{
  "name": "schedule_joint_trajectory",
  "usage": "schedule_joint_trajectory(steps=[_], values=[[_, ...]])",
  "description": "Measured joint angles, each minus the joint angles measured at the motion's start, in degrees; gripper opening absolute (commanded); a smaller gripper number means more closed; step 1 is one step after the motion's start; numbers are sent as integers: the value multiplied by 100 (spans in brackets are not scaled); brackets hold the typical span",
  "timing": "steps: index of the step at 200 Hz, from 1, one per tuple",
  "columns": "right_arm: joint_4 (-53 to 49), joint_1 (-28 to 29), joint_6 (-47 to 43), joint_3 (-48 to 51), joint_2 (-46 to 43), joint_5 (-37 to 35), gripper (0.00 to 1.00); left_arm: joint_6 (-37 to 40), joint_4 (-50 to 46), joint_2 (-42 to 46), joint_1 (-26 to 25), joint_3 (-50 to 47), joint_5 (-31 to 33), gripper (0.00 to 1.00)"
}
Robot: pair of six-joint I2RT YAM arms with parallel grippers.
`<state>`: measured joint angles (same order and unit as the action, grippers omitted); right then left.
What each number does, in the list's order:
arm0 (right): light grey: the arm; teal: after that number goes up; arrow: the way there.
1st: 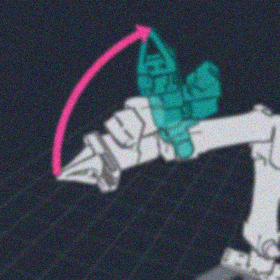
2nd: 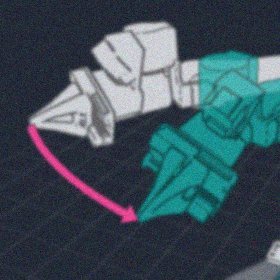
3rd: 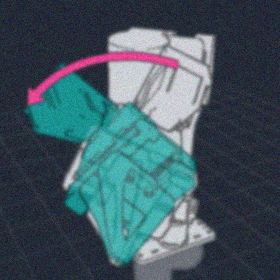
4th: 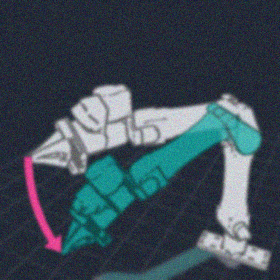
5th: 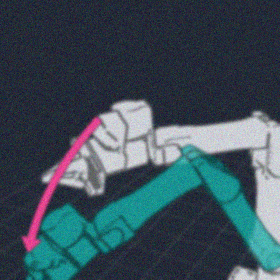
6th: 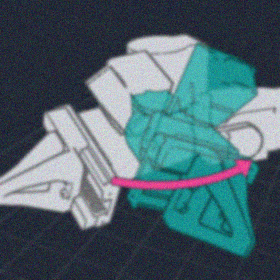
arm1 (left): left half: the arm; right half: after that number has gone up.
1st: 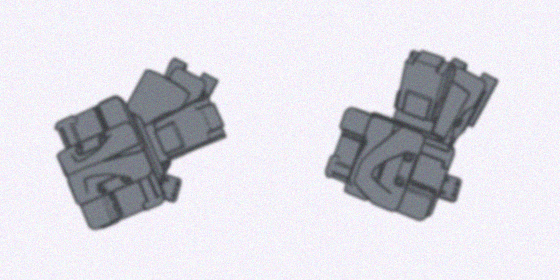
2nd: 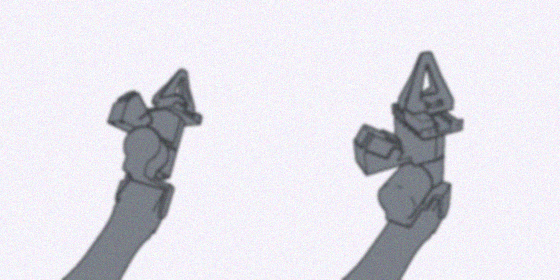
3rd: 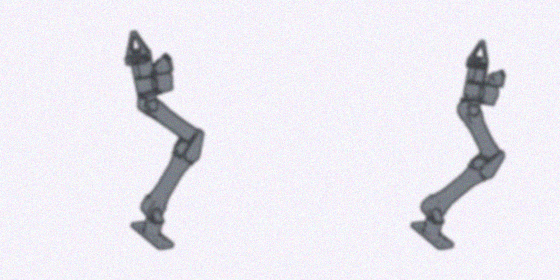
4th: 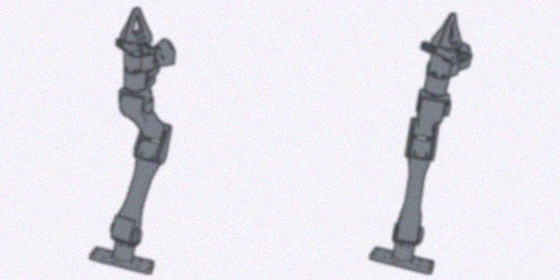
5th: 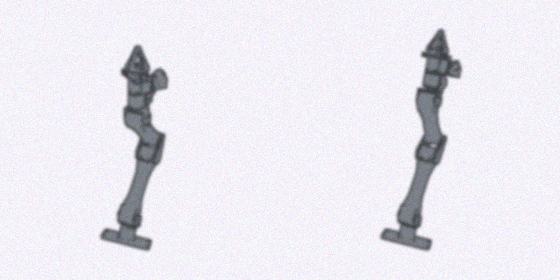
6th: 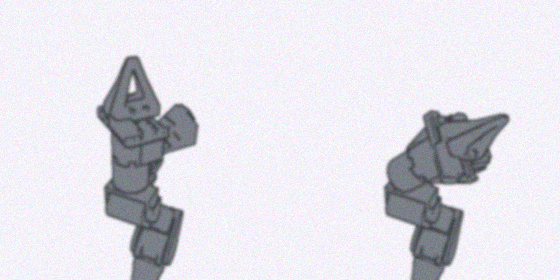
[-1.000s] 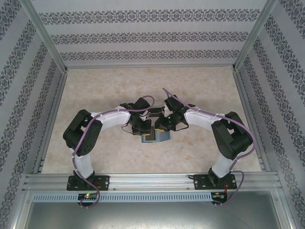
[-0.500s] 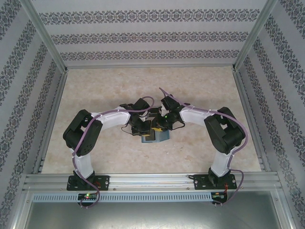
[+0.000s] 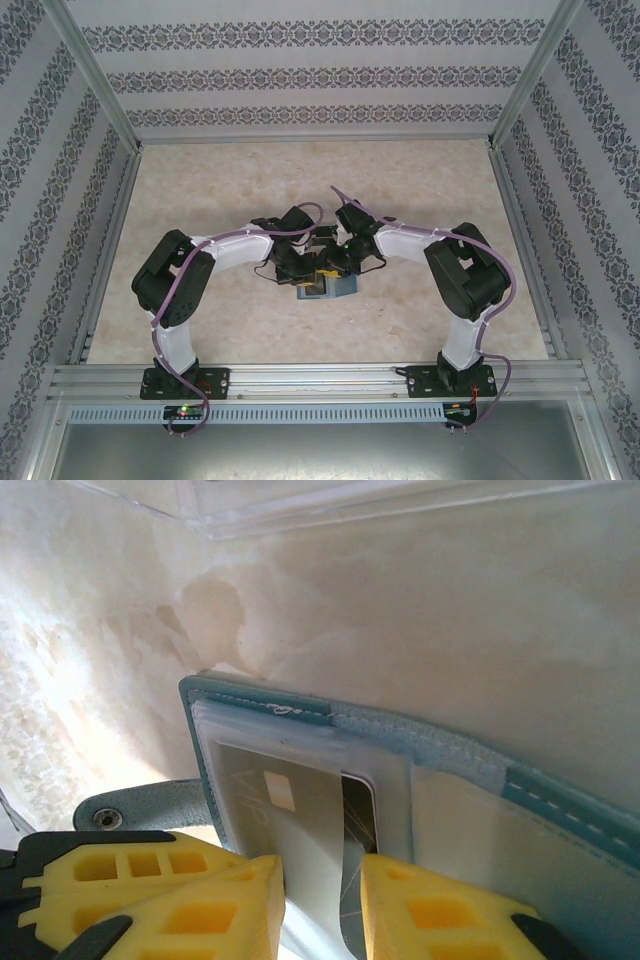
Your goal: Take the credit cards out of the card holder
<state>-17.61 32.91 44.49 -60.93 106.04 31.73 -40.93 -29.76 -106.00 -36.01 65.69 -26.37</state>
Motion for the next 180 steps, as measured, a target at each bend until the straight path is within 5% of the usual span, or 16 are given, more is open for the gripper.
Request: schedule_joint_trajectory(steps=[93, 180], values=[[-518, 63, -271, -197, -2, -533, 30, -2, -4, 55, 0, -37, 7, 2], [-393, 74, -127, -46, -380, -328, 29, -4, -17, 297, 52, -114, 125, 1]])
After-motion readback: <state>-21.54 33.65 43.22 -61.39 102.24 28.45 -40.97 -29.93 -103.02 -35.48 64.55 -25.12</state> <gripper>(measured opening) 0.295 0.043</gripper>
